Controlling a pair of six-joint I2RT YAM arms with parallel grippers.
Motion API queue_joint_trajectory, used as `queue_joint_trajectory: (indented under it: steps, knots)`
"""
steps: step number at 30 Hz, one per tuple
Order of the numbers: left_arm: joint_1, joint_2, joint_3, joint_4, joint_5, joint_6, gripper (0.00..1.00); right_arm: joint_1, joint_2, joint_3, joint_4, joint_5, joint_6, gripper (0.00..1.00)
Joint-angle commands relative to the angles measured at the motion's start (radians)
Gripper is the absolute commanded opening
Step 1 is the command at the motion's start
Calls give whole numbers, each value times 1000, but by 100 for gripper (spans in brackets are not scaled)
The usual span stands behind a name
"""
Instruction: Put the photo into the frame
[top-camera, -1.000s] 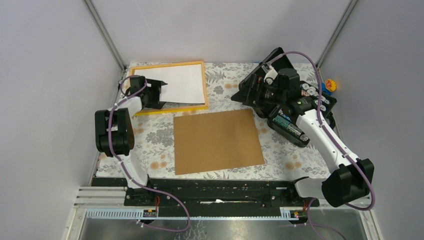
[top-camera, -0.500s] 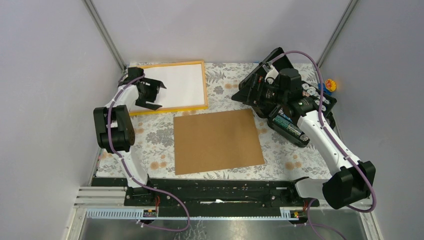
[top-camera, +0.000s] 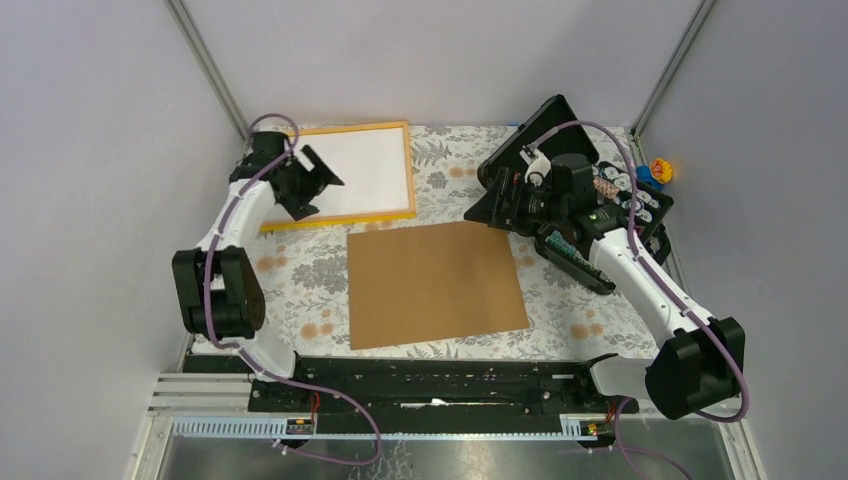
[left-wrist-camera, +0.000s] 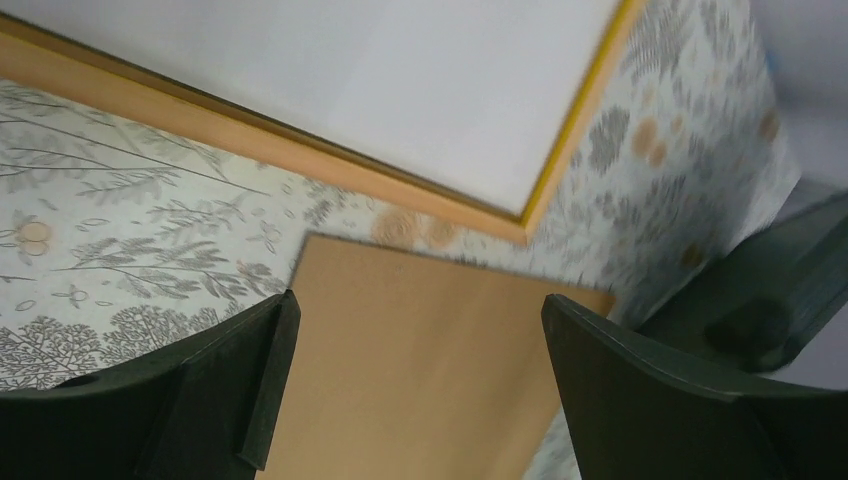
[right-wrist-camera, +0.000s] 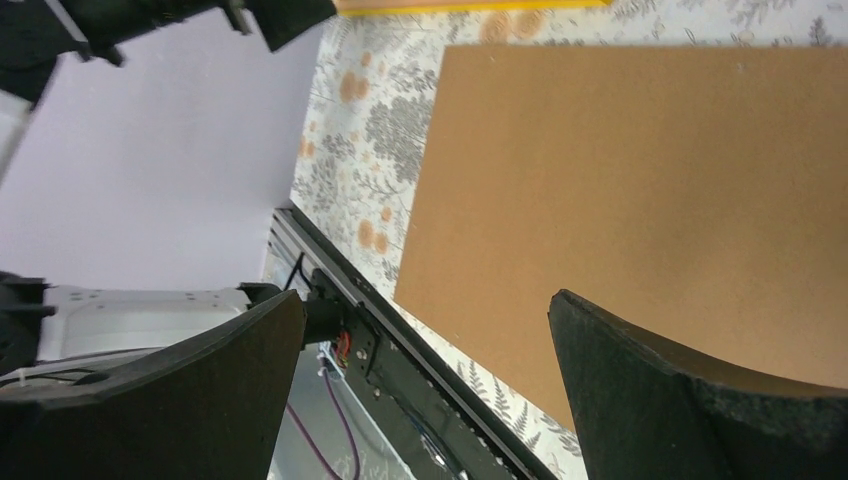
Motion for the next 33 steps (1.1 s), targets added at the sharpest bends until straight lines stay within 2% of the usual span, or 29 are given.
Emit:
queue_joint_trajectory:
  steps: [1,7,12,16,18,24,27,33]
  knots:
    - [-163,-125,-41,33,-66,275,99,21,-41,-67,8,43,-70,100]
    - [-430,-207,-200,31,-206,329,99,87,-11,-166,-41,123,-137,100]
    - [-627,-247,-332,95,-311,231,99,115,17,-276,-22,196,-119,100]
    - [-711,-259,-387,119,-363,170,99,114,-2,-369,-1,338,-61,100]
    - [-719,-279,-412,115,-396,137,99,114,-22,-400,-4,416,-42,100]
    - [-704,-401,-498,51,-628,35,99,111,-107,-474,-26,627,0,100]
    - [-659,-457,-557,75,-613,-1,99,98,-125,-508,-7,681,23,100]
    - [-515,-485,-655,113,-514,-58,99,58,-133,-570,66,669,54,100]
